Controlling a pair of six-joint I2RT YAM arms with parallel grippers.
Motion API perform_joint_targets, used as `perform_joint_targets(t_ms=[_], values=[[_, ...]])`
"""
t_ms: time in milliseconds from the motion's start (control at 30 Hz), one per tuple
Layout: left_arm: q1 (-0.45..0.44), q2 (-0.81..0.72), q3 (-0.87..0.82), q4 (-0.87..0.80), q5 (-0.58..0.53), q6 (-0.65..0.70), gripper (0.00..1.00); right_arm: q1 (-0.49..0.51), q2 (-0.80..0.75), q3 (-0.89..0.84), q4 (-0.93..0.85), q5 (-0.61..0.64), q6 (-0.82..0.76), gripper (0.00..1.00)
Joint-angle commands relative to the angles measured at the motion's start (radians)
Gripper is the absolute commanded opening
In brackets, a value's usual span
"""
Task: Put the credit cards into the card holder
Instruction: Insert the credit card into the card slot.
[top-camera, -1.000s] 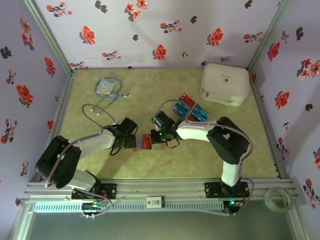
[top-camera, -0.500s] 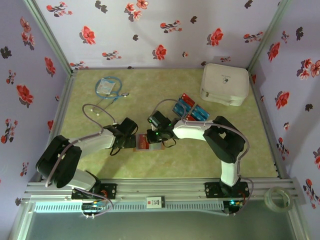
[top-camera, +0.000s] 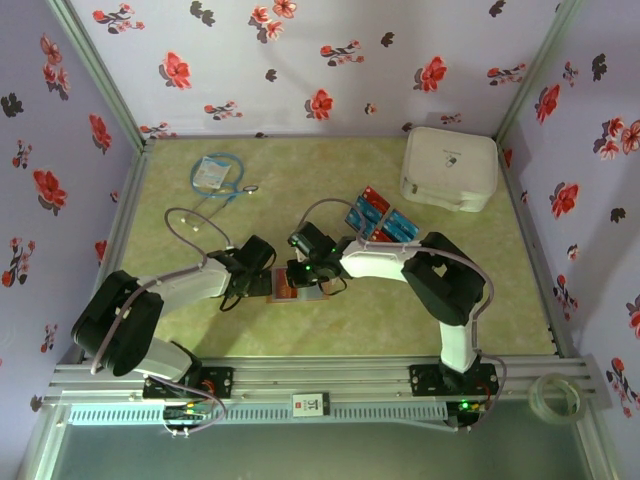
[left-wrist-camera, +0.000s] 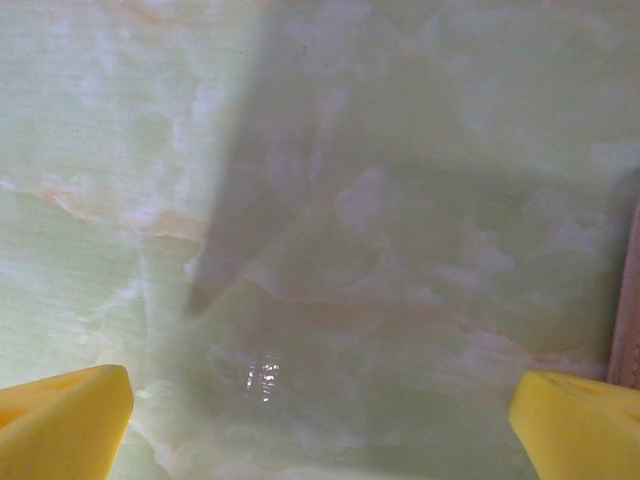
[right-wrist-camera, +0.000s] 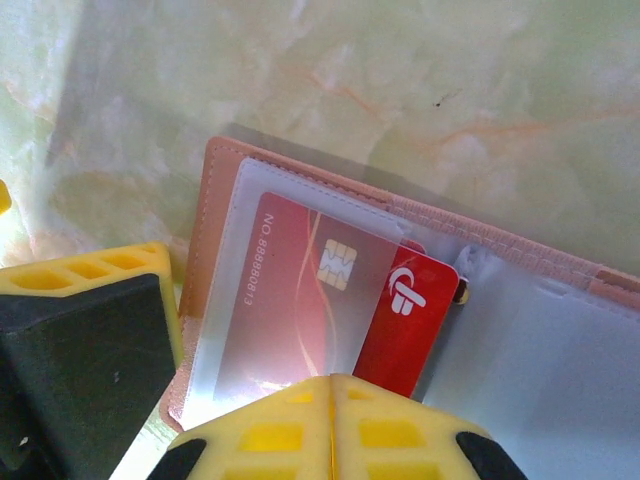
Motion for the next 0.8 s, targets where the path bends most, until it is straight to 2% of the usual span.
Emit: perform_joint_targets(t_ms=[0, 233, 767], values=[[-0.007, 0.014, -0.01, 0.003, -0.005, -0.013, 1.0, 0.002, -0.057, -0.011, -0.034, 0.04, -0.014, 0.07], [-0.006, -0.034, -0.016, -0.025, -0.035, -0.012, 1.0, 0.001, -0.096, -0.061, -0.052, 0.083, -0.017, 0.07], [-0.006, 0.005, -0.025, -0.009, -0.042, -0.015, 1.0, 0.002, -0.035, -0.048, -0.031, 0.053, -0.009, 0.05]])
